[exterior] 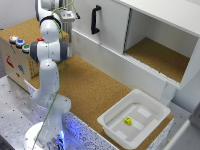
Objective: Go towards the purple block and lift it
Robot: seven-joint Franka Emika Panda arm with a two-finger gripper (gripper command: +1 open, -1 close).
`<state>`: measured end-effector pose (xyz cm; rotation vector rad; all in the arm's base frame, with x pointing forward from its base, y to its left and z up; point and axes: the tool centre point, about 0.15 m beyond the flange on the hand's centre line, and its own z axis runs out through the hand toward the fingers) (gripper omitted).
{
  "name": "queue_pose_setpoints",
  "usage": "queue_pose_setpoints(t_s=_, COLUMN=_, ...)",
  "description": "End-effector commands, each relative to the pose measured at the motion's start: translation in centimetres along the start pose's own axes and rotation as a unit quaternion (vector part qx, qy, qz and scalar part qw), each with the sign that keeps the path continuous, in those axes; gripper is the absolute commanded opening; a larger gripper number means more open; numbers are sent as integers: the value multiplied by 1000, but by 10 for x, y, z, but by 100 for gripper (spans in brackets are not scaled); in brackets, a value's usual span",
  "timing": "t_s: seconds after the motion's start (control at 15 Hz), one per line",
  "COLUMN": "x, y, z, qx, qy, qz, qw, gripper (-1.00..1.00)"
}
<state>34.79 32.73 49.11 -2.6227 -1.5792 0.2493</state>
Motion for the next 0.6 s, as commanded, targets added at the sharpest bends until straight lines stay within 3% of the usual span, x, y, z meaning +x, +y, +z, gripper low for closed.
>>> queue_pose_setpoints(t_s=0.0, x=-103, y=-7, z=50, qx=14, qy=101, qz=119, qw=988, gripper=-100)
queue_pose_setpoints(t_s=0.2, x=-139, y=-1, z=55, qx=10, qy=93, qz=169, qw=981, gripper=-100)
queue_pose_setpoints(t_s=0.33, x=-163, y=16, z=59, qx=3, qy=104, qz=201, qw=974, gripper=-100)
queue_pose_setpoints(t_s=0.47, x=-185, y=36, z=61, qx=10, qy=140, qz=232, qw=963, gripper=-100)
queue_pose_setpoints(t_s=0.53, x=-185, y=36, z=61, qx=10, qy=140, qz=232, qw=963, gripper=-100)
